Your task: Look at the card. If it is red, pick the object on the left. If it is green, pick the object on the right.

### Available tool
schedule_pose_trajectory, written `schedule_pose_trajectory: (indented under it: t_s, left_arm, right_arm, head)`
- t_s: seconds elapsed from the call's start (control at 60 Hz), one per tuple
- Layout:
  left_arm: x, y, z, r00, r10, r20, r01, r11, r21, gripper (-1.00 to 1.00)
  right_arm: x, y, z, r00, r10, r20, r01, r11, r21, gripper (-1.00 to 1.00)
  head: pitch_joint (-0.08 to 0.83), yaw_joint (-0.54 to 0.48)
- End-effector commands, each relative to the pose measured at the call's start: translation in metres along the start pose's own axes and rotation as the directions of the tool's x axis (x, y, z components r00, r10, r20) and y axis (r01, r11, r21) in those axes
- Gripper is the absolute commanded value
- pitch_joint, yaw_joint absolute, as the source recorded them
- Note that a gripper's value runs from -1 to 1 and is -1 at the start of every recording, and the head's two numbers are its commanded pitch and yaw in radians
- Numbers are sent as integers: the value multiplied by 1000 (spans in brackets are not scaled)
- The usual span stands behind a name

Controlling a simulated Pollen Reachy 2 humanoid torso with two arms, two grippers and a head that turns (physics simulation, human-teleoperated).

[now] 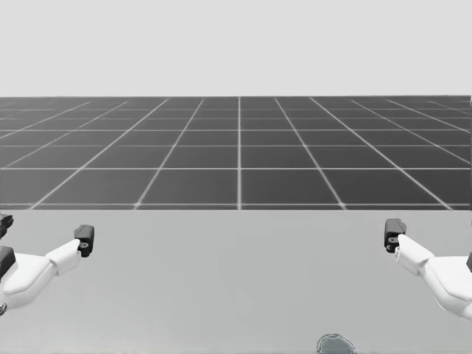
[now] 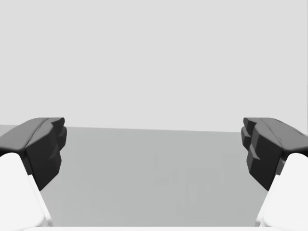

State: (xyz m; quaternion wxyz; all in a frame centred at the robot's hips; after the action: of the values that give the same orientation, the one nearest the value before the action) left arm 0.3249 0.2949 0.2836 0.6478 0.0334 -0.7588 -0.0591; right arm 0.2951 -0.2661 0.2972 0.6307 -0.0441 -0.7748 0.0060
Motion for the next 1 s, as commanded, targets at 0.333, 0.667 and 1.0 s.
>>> schedule_pose_trajectory:
  t_s: [0.333, 0.667, 1.0]
  left_arm:
    - [3, 1, 2, 1000, -8, 11, 8, 1000, -13, -1000]
    - [6, -4, 4, 1000, -15, 15, 15, 999, -30, -1000]
    - [8, -7, 6, 1000, -14, 20, 15, 999, -33, -1000]
  right_arm:
    - [-1, -1, -2, 1000, 4, -15, -4, 1000, -4, -1000]
    - [-2, 2, -2, 1000, 11, -22, -11, 1000, -2, -1000]
    - [-3, 5, -2, 1000, 18, -23, -18, 1000, -3, -1000]
  head:
    - [594, 5]
    - [781, 62]
    - [770, 30]
